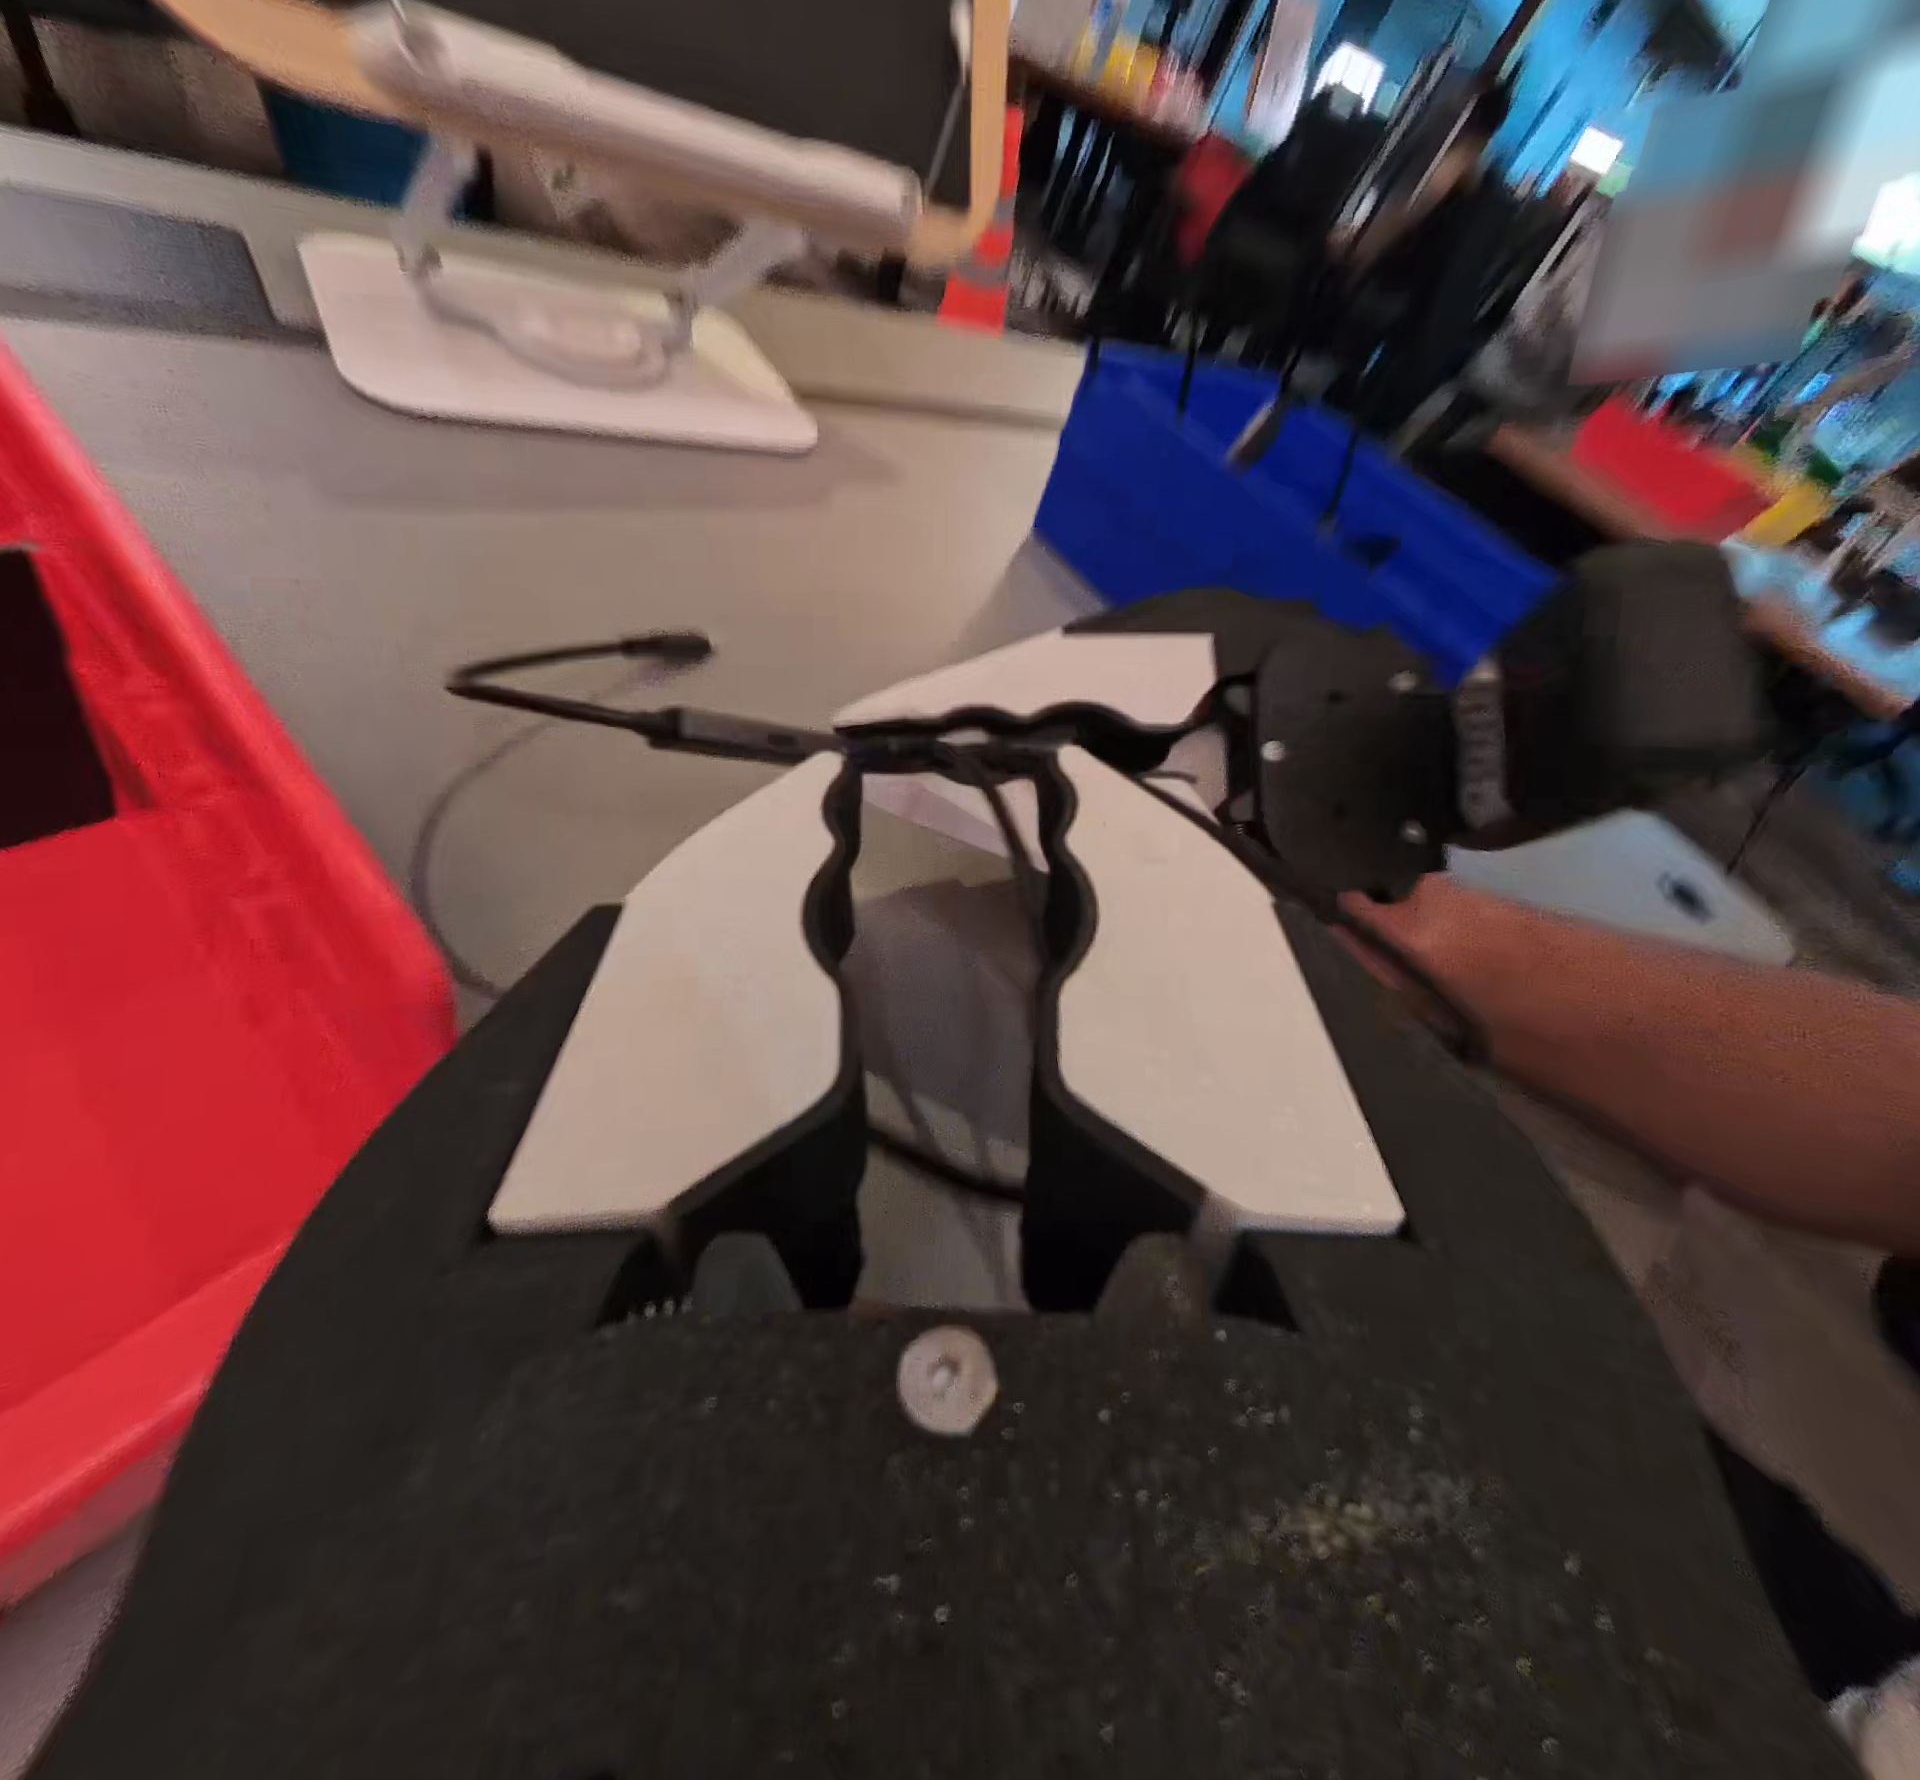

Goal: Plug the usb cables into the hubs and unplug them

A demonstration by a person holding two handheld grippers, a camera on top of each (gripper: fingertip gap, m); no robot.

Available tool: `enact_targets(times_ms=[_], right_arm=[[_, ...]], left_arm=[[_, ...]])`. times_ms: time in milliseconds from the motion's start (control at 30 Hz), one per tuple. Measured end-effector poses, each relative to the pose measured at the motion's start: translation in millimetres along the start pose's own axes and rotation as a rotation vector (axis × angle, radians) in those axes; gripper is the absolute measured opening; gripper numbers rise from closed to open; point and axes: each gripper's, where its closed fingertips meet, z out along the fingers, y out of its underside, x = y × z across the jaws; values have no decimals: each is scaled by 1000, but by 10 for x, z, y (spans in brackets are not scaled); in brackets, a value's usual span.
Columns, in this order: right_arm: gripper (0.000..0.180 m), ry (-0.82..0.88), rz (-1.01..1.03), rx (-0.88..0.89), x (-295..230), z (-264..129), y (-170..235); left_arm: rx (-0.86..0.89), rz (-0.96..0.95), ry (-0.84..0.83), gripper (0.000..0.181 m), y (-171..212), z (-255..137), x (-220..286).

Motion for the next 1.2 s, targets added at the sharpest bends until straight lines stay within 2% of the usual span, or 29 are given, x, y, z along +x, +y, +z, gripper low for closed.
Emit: enact_targets(times_ms=[33,167,267,333,433,500,633,800,900,1067,1200], right_arm=[[8,-72,107,55,6,-36,-48],[8,-304,441,310,44,-290,-378],[7,-492,577,447,-11,-490,-615],[7,-637,673,481,-128,-584,-731],[7,-725,703,486,-287,-615,-832],[8,-736,718,476,-331,-603,-854],[7,-803,785,492,-314,-631,-851],[15,-771,798,527,-235,-655,-867],[5,-751,780,526,-235,-654,-858],[5,-779,783,481,-258,-632,-806],[5,-784,815,517,-236,-650,-824]], left_arm=[[37,-15,13,33,-69,-52,-19],[84,-58,76,33,-89,-112,-58],[78,-91,161,33,-40,-72,39],[76,-97,231,33,-21,-38,151],[100,-61,301,33,-35,-12,287],[112,-28,364,27,-46,-27,401],[76,1,388,10,-33,-59,422],[64,-5,395,10,-9,-91,352],[63,-3,418,10,-4,-96,376],[50,-42,440,9,42,-73,355],[95,-82,449,10,-3,-67,376]])
